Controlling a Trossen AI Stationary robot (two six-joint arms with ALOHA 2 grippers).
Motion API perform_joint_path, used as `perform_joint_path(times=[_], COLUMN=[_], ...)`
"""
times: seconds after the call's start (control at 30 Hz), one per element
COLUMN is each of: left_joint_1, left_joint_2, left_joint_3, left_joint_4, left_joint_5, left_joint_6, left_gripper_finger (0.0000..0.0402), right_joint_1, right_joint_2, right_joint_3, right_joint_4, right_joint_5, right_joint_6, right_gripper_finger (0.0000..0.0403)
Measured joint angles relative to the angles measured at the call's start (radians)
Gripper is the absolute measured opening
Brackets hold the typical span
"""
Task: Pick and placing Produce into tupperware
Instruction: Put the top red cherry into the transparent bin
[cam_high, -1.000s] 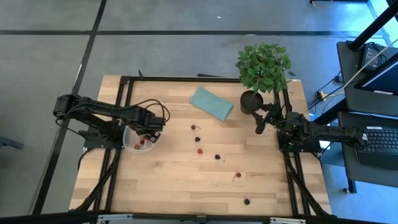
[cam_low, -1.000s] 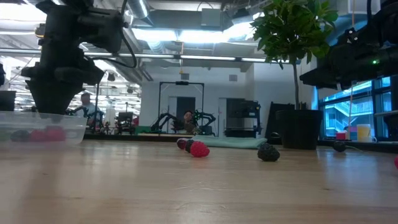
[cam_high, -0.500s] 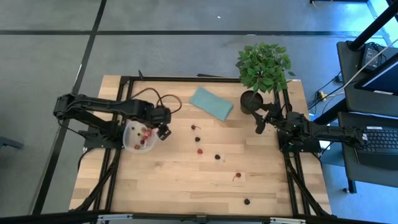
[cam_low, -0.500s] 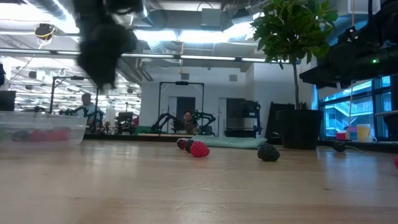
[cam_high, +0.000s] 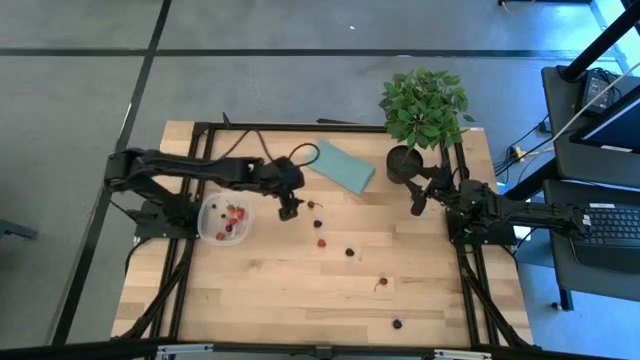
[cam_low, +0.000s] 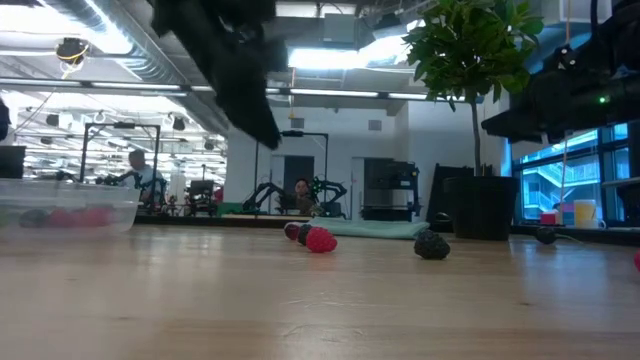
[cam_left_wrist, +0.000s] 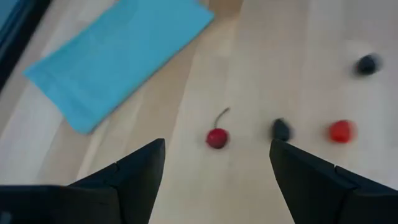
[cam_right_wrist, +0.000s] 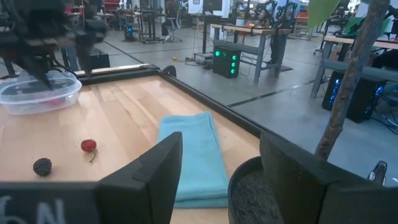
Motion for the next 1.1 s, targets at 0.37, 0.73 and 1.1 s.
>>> perform_joint_path(times=[0.37,0.73,1.1], left_joint_1=[0.051,0.036,0.035], left_joint_2=[0.281,0.373,0.385], left_joint_3=[0.000,0.000,0.000], left_joint_4=[0.189,0.239,0.237], left_joint_5=[0.110,0.155,0.157], left_joint_6=[0.116,0.192,0.193], left_gripper_finger=[0.0283,0.0279,0.0235], right_joint_1=[0.000,0.000,0.000], right_joint_2=[0.000,0.000,0.000], right_joint_3=[0.000,0.000,0.000], right_joint_4=[-0.026,-0.026,-0.025], right_joint_5=[0.000,0.000,0.000], right_joint_6=[0.025,0.024,0.024], right_gripper_finger=[0.0217,0.0217,0.0217])
